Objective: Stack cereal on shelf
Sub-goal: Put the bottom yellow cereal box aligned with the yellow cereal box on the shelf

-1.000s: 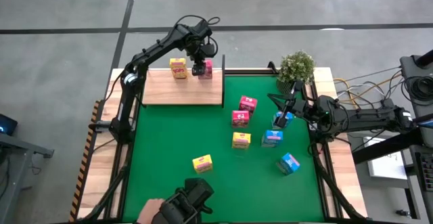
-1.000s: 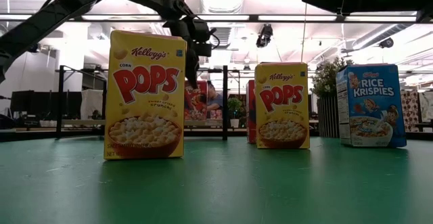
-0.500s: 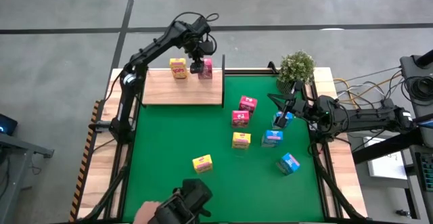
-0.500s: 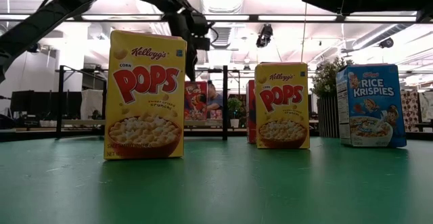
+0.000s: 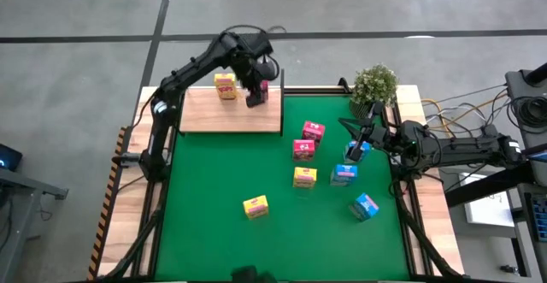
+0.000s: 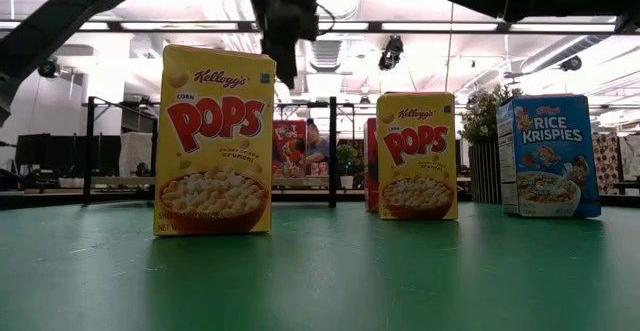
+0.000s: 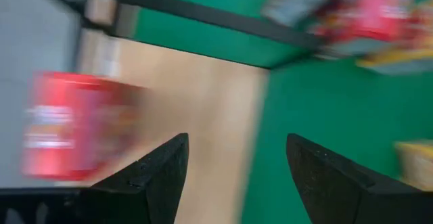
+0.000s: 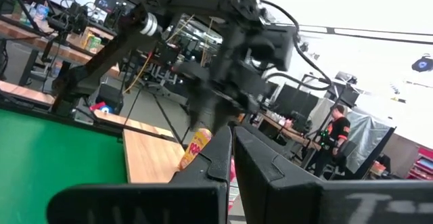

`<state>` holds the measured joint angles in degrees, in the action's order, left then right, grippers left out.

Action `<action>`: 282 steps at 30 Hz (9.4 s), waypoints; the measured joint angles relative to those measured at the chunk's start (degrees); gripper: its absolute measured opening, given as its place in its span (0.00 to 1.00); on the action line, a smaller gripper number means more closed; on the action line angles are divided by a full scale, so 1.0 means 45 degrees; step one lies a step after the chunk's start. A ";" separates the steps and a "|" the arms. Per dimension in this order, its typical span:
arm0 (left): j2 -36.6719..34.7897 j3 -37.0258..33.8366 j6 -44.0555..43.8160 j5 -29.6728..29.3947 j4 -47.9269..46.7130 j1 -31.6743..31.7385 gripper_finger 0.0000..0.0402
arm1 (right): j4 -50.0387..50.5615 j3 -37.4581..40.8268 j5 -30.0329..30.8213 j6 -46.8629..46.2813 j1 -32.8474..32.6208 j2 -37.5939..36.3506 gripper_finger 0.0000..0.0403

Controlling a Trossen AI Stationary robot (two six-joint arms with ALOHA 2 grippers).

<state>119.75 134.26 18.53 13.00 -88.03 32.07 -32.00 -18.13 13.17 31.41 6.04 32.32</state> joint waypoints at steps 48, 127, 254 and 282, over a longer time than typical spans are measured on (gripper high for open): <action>-0.0763 -0.4253 -1.2528 -0.5418 0.0939 -1.2058 0.62 | 0.0099 0.0000 -0.0015 -0.0873 -0.0005 0.0000 0.02; -0.4380 -1.1871 -1.3198 -0.4762 0.8494 -1.2146 0.41 | 0.0103 0.0000 -0.0010 -0.0742 -0.0005 0.0010 0.02; -0.6607 -1.1871 0.5156 -0.1236 0.6243 0.3232 0.41 | 0.0099 0.0000 0.0097 -0.0310 -0.0005 0.0010 0.02; -0.6627 -0.8782 0.2896 -0.1591 0.3481 0.2820 0.47 | 0.0084 -0.0058 0.0092 -0.0283 -0.0005 0.0005 0.02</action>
<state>89.93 94.74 31.56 5.84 -72.37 44.76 -31.62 -18.39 13.58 30.14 6.02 32.34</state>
